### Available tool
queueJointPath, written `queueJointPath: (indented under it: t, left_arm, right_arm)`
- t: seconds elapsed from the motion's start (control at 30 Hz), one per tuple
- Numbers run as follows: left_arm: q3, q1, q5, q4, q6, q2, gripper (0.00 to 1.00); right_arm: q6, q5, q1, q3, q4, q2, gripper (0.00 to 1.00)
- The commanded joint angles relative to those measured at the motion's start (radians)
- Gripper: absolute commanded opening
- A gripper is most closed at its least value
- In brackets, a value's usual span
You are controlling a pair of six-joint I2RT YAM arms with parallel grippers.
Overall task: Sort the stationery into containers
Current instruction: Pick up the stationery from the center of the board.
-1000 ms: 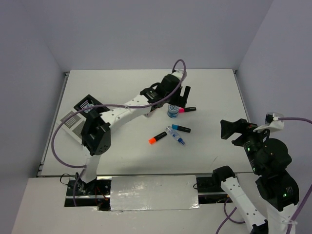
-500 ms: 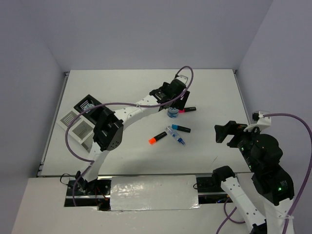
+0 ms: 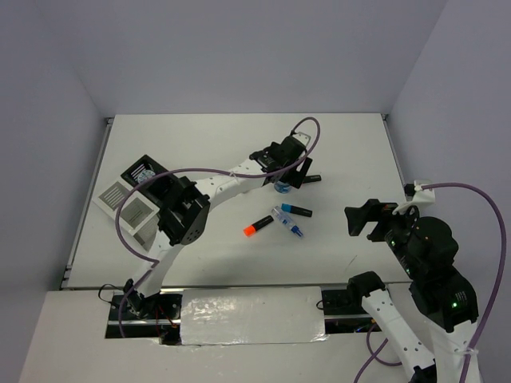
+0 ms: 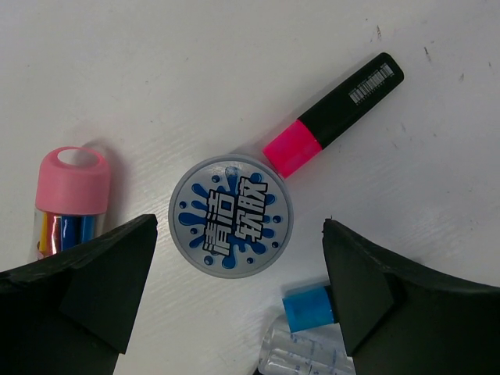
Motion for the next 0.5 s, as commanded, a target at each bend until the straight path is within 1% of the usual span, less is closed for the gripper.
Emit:
queueJointPath:
  t: [0.0, 0.23, 0.27, 0.33, 0.37, 0.4, 0.47]
  left_arm:
    - [0.057, -0.002, -0.006, 0.007, 0.034, 0.039, 0.99]
    - [0.057, -0.002, -0.018, 0.016, 0.039, 0.076, 0.99]
    - [0.054, -0.002, -0.019, 0.028, 0.039, 0.076, 0.98]
    - [0.046, -0.002, -0.027, 0.04, 0.039, 0.073, 0.91]
    - [0.045, -0.002, -0.029, 0.044, 0.039, 0.073, 0.82]
    - [0.043, -0.002, -0.033, 0.051, 0.039, 0.068, 0.76]
    - [0.039, -0.002, -0.038, 0.057, 0.037, 0.062, 0.7]
  right_arm:
    - [-0.024, -0.028, 0.004, -0.013, 0.045, 0.016, 1.0]
    - [-0.029, -0.04, 0.004, -0.021, 0.052, 0.022, 1.0]
    - [-0.03, -0.042, 0.006, -0.019, 0.052, 0.021, 1.0]
    - [-0.03, -0.043, 0.006, -0.021, 0.054, 0.019, 1.0]
    - [-0.032, -0.045, 0.006, -0.024, 0.055, 0.019, 1.0]
    - [-0.032, -0.045, 0.006, -0.024, 0.058, 0.019, 1.0]
    - [-0.032, -0.048, 0.004, -0.028, 0.06, 0.018, 1.0]
